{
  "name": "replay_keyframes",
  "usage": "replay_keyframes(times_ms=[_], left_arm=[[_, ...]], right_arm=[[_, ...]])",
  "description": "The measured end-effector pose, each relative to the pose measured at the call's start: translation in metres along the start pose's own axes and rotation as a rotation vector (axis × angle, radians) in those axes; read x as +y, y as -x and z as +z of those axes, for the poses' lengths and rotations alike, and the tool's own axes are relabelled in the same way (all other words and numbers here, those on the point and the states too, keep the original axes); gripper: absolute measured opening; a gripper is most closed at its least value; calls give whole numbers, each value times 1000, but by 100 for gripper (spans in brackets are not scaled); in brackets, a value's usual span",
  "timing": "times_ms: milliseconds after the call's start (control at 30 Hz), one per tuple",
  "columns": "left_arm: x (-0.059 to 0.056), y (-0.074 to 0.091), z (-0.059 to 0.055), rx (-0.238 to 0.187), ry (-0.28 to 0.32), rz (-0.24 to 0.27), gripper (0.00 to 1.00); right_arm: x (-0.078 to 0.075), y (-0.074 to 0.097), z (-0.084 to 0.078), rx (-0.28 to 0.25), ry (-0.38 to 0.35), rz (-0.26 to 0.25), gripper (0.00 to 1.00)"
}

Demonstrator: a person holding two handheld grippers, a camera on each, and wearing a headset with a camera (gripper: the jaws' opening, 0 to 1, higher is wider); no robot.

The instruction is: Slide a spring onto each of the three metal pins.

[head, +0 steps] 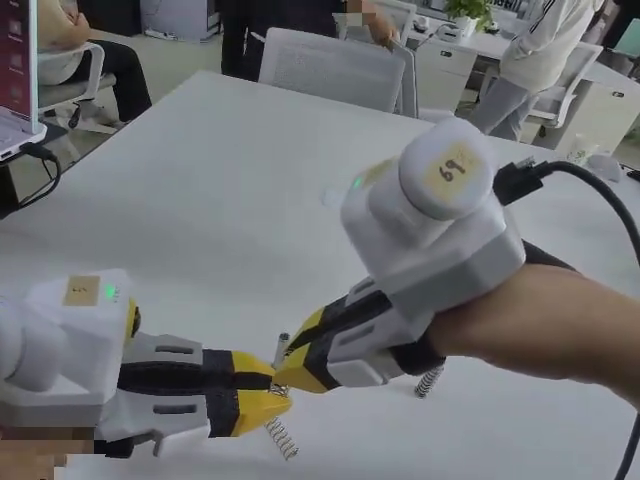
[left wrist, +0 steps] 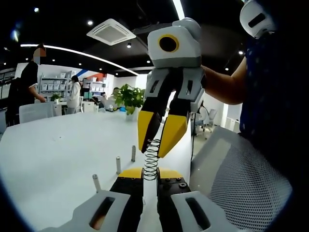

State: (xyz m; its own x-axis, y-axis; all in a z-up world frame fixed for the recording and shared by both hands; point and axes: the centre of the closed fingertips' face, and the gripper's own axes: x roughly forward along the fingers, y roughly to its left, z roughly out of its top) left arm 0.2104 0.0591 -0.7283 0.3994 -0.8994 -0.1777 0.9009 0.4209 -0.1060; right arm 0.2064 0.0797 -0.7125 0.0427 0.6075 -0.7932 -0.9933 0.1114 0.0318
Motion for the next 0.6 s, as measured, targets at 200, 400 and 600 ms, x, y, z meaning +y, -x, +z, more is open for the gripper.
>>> replay_keyframes(times_ms=[200,400,600], left_arm=[[-1,1,-1,0,0,1,2],[-1,4,0,-2,4,3,2],[-1,7,0,-3,5,6,2]], right_arm=[[1,0,0,2,-9,6,8],[4,-1,3,-11,-9,5,8],[5,-2,4,-14,-21,1,8]])
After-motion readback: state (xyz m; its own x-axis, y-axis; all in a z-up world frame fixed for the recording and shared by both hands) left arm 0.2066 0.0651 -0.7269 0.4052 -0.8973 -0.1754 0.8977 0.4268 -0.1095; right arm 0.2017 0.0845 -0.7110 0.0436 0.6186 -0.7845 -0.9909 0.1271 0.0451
